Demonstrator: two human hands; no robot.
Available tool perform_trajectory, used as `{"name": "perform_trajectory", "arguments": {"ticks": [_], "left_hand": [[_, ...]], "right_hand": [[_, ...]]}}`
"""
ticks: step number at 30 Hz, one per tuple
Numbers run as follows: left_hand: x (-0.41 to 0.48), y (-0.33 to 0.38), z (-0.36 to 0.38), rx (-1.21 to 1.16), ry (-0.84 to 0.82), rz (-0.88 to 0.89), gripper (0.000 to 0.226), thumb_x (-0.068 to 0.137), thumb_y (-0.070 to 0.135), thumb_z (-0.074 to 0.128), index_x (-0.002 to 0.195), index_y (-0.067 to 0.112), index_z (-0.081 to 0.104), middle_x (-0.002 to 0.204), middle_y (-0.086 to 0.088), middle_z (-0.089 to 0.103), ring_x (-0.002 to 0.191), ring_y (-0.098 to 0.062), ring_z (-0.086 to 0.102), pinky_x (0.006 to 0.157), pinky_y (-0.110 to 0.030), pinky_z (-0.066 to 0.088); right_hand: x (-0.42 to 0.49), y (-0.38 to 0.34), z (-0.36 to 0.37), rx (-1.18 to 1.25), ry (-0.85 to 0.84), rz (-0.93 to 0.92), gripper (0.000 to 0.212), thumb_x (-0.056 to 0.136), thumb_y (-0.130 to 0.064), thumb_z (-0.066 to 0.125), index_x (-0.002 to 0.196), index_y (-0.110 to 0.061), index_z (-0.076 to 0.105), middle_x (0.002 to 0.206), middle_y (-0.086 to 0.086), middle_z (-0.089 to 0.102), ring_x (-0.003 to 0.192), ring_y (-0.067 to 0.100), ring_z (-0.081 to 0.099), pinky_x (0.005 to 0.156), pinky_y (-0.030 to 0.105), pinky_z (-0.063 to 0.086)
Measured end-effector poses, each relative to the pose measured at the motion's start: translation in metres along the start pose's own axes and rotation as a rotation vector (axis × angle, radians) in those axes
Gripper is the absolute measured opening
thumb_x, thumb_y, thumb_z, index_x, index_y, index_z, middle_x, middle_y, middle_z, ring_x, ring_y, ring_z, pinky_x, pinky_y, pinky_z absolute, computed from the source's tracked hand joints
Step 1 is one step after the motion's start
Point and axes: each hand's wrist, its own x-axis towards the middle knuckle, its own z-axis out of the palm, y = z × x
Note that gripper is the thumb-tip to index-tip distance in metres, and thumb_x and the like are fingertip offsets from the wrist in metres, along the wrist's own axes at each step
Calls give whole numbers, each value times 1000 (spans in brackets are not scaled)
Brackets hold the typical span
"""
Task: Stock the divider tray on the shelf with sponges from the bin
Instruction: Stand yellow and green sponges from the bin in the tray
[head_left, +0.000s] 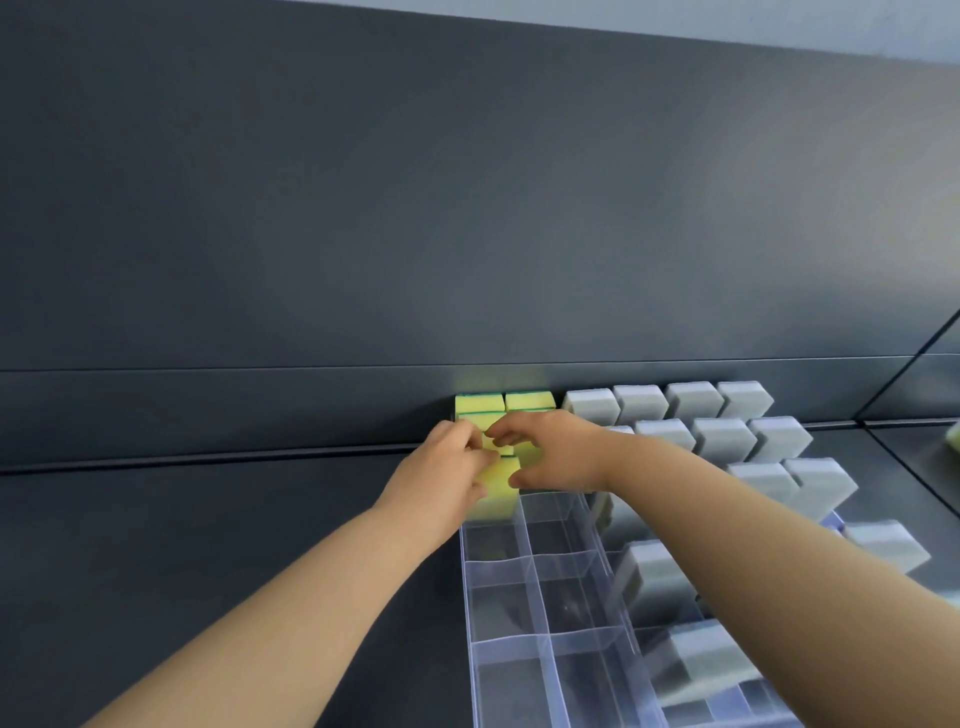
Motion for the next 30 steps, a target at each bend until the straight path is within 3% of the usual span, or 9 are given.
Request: {"name": "perform_trajectory", "arguments": {"ticks": [3,6,9,12,16,19,22,27,30], "left_hand": [[-2,-3,5,49,59,49,41,68,10,79,107,13,69,94,-2,64,93,-28,58,69,-37,52],[-2,-8,9,108,126,72,35,51,11,89,82,11,72,73,1,65,70,-25,62,53,-32,51],[-5,-10,9,133,128,108,35,55,17,89,85,12,72,78,2,64,71,-23,61,54,-33,49],[-6,-15,3,127,145,103,29,65,26,84,89,14,73,84,0,65,73,-24,62,56,-35,49],[-4,-15,-22,147,250,154,17,77,27,71,89,14,73,78,0,68,68,-26,63,52,-33,48],[-6,2,-49,204,313,173,24,82,31,58,91,14,72,78,-2,69,69,-28,63,52,-33,48],[-16,44,-73,221,393,212,38,85,35,42,98,15,71,82,-1,69,72,-27,64,55,-34,51],[-35,132,-81,161,476,315,37,85,34,44,105,16,69,87,1,69,76,-24,63,61,-34,51],[-46,203,-64,105,472,370,37,83,34,45,106,17,69,89,1,70,77,-24,64,62,-33,51]], "right_hand": [[-2,-2,2,-67,-2,-13,56,81,-17,65,133,-23,45,134,-5,51,124,9,45,100,20,35],[-4,-6,6,-149,-4,-27,56,83,-17,61,135,-24,43,138,-6,46,126,14,43,102,27,37],[-6,-8,11,-195,-10,-11,56,83,-20,61,135,-27,42,137,-3,47,120,17,47,100,34,41],[-11,-12,8,-137,39,11,56,85,-25,61,137,-26,40,140,-5,45,126,15,43,103,29,37],[-27,-26,-3,110,257,34,50,88,-30,60,135,-22,44,136,-6,49,128,10,43,103,21,33],[-56,-37,-13,136,419,12,46,89,-32,59,132,-22,47,131,-9,52,122,5,44,98,17,33],[-103,-37,-23,130,503,-43,48,88,-34,59,133,-22,47,128,-13,50,120,0,42,97,12,28],[-187,-15,-30,109,619,-49,48,87,-37,58,132,-26,47,124,-21,47,114,-10,38,92,0,24],[-256,20,-24,110,652,18,47,86,-39,58,131,-28,48,123,-20,49,110,-9,42,94,6,31]]}}
